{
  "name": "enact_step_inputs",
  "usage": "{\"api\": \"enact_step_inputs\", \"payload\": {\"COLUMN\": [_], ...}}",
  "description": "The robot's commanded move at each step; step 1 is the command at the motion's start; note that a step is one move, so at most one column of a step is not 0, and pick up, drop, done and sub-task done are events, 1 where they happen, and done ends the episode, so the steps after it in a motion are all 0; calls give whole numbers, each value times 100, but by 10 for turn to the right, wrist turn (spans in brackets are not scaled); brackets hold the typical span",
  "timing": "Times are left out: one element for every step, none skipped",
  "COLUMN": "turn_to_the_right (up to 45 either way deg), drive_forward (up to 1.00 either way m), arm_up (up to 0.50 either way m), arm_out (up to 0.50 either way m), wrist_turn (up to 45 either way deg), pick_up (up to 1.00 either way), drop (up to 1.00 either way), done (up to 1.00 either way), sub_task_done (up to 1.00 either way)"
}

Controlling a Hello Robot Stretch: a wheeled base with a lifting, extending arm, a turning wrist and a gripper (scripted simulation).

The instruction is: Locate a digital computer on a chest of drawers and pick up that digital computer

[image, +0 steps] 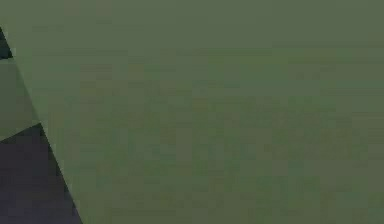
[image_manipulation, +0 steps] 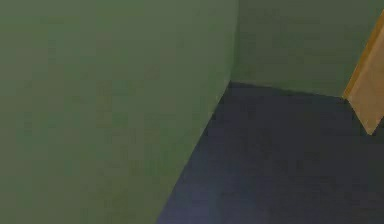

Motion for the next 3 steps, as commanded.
{"api": "enact_step_inputs", "payload": {"turn_to_the_right": [-330,0,-360], "drive_forward": [0,40,0], "arm_up": [0,0,0], "arm_out": [0,0,0], "wrist_turn": [0,0,0], "pick_up": [0,0,0], "drop": [0,0,0], "done": [0,0,0], "sub_task_done": [0,0,0]}}
